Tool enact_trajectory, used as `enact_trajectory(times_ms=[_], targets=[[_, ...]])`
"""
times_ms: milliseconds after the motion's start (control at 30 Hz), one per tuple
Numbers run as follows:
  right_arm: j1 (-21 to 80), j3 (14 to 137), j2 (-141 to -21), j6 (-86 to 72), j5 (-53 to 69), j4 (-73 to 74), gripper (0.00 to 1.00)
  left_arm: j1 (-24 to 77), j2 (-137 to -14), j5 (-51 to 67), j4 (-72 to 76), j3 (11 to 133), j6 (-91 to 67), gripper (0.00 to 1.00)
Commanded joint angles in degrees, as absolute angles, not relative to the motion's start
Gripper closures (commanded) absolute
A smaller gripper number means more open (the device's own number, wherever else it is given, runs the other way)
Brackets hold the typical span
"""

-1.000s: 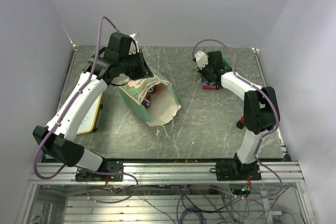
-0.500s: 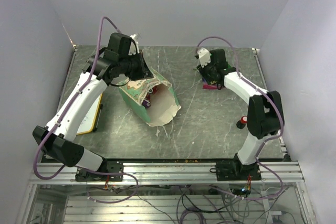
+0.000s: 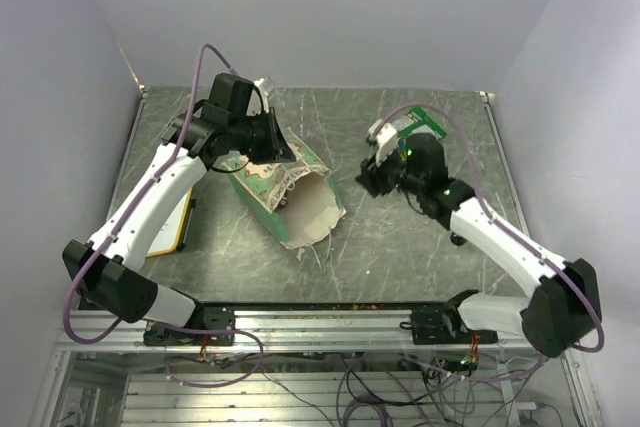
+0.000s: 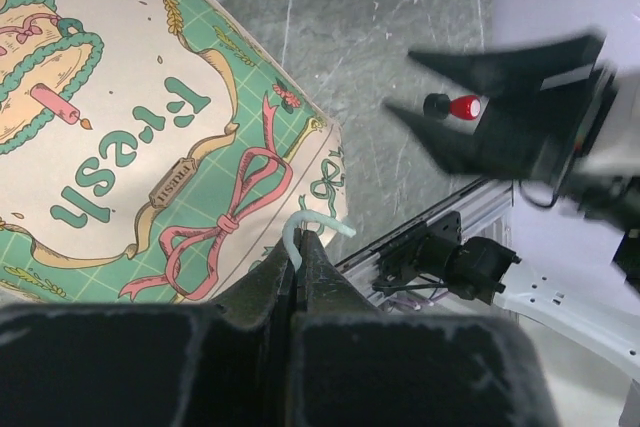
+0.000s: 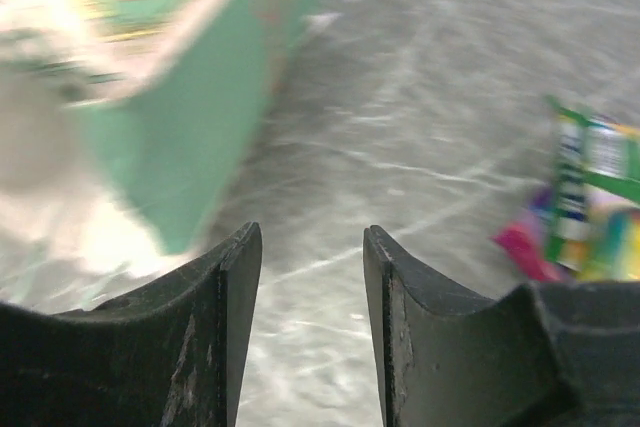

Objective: Take the snacks out of the paper bag

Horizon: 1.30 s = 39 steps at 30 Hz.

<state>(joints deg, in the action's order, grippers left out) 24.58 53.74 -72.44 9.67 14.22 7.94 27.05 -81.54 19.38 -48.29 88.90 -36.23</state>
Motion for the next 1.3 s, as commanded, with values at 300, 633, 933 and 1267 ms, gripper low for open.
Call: enact_trajectory(times_ms=[300,633,933,1267], targets=[[52.1,34.0,-61.8,9.1,11.8,-18.2,0.55,26.0,-79.0,19.3,-51.9,91.0,-33.2,0.93],[57.5,31.6,-83.3,21.1,1.2,-47.2,0.54,25.9,-80.4,18.9,-59.3,94.4,-31.8,0.93],[57.8,39.2,-99.7,26.0,-2.8,-61.7,0.5,25.8,-79.6,18.2,-61.7,95.3,-29.7,0.93],[57.7,44.6,-111.3,25.1,-3.0,-68.9,0.46,25.8,-80.6,19.9,-63.9,100.0,-27.2,0.93]])
